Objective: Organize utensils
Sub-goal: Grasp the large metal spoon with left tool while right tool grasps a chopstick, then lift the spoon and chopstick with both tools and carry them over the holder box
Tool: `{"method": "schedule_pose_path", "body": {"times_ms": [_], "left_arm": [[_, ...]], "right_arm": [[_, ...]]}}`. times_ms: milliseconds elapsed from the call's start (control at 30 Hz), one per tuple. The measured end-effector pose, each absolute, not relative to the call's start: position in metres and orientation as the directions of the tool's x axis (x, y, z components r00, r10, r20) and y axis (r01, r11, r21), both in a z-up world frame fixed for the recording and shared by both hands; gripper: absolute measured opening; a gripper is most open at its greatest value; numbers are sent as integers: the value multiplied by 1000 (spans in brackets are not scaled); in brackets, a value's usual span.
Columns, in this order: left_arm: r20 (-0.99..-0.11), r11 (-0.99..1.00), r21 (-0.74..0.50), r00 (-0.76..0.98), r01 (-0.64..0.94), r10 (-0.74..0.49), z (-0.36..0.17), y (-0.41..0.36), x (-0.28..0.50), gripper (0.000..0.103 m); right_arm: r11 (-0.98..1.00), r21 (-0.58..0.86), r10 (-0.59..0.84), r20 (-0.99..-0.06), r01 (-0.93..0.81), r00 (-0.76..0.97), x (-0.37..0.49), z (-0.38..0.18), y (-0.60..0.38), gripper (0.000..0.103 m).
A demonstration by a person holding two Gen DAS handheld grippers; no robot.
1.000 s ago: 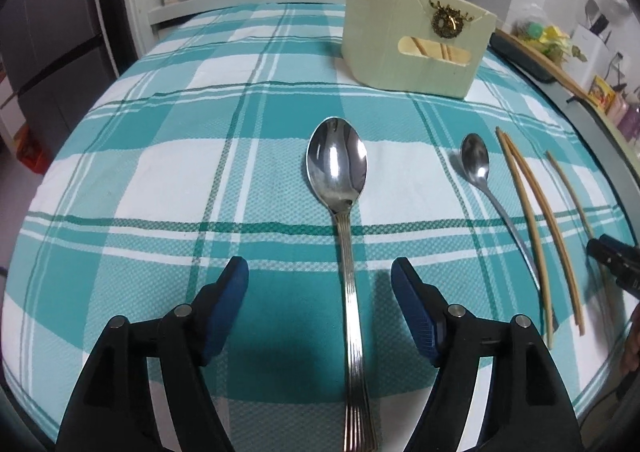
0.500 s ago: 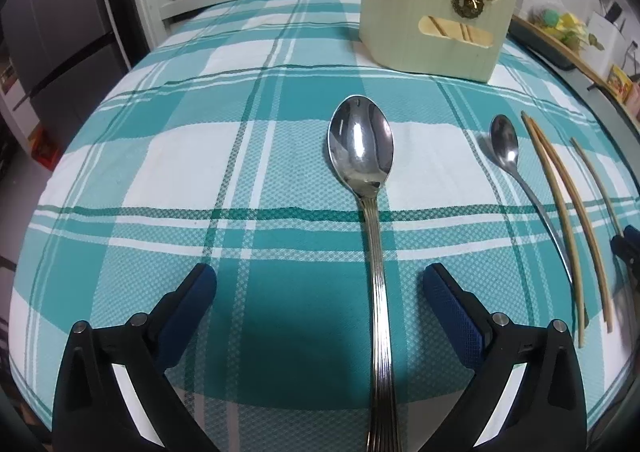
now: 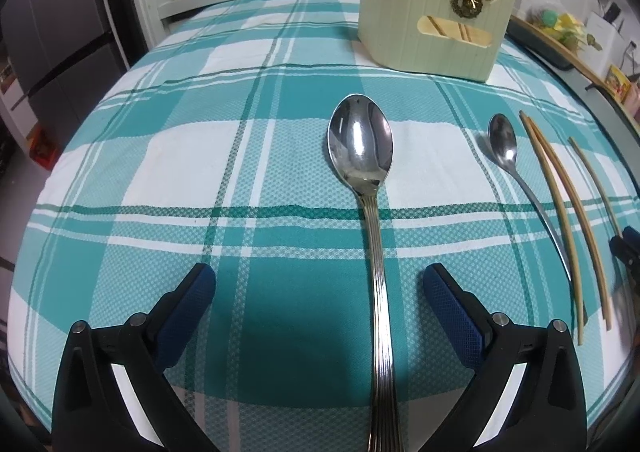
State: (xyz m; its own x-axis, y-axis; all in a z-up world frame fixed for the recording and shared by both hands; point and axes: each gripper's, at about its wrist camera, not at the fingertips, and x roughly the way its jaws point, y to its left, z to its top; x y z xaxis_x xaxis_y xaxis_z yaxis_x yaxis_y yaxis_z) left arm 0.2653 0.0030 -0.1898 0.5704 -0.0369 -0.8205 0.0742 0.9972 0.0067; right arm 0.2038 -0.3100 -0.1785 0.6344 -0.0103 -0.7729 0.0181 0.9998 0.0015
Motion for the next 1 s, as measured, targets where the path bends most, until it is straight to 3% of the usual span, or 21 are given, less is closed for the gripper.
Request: {"method": "schedule_pose_path", "body": {"times_ms": [533, 633, 767, 833, 867, 900, 933, 967, 1000], "left_arm": [[-869, 984, -35, 482, 173, -116, -182, 7, 297, 102], [-875, 979, 7, 476, 202, -92, -181, -3, 312, 101], [-874, 975, 50, 482, 214, -61, -181, -19, 333, 88], [-875, 978, 13, 476, 208, -89, -179, -21, 341, 64], [-871, 978, 15, 484, 206, -89, -177, -22, 344, 53], [-864, 976, 7, 493, 219, -105, -176, -24, 346, 42], [-863, 975, -4, 492, 224, -117, -176, -24, 348, 42], [-858, 975, -14, 498, 220, -125, -176, -22, 348, 42], [-852, 976, -21, 506, 219, -132, -174, -20, 347, 42]], "right_arm": [[994, 17, 60, -907, -106, 416, 242, -171, -317, 62], [993, 13, 58, -919, -117, 391, 260, -170, -317, 61], [991, -6, 46, -923, -134, 381, 291, -170, -310, 61], [990, -26, 29, -920, -135, 391, 309, -170, -305, 61], [991, -27, 29, -918, -134, 394, 317, -170, -304, 56], [991, -19, 36, -916, -131, 400, 325, -170, -302, 44], [992, -11, 42, -911, -125, 410, 332, -169, -302, 33], [993, -10, 40, -908, -117, 416, 338, -169, -302, 14], [994, 1, 48, -907, -111, 418, 344, -167, -302, 7]]}}
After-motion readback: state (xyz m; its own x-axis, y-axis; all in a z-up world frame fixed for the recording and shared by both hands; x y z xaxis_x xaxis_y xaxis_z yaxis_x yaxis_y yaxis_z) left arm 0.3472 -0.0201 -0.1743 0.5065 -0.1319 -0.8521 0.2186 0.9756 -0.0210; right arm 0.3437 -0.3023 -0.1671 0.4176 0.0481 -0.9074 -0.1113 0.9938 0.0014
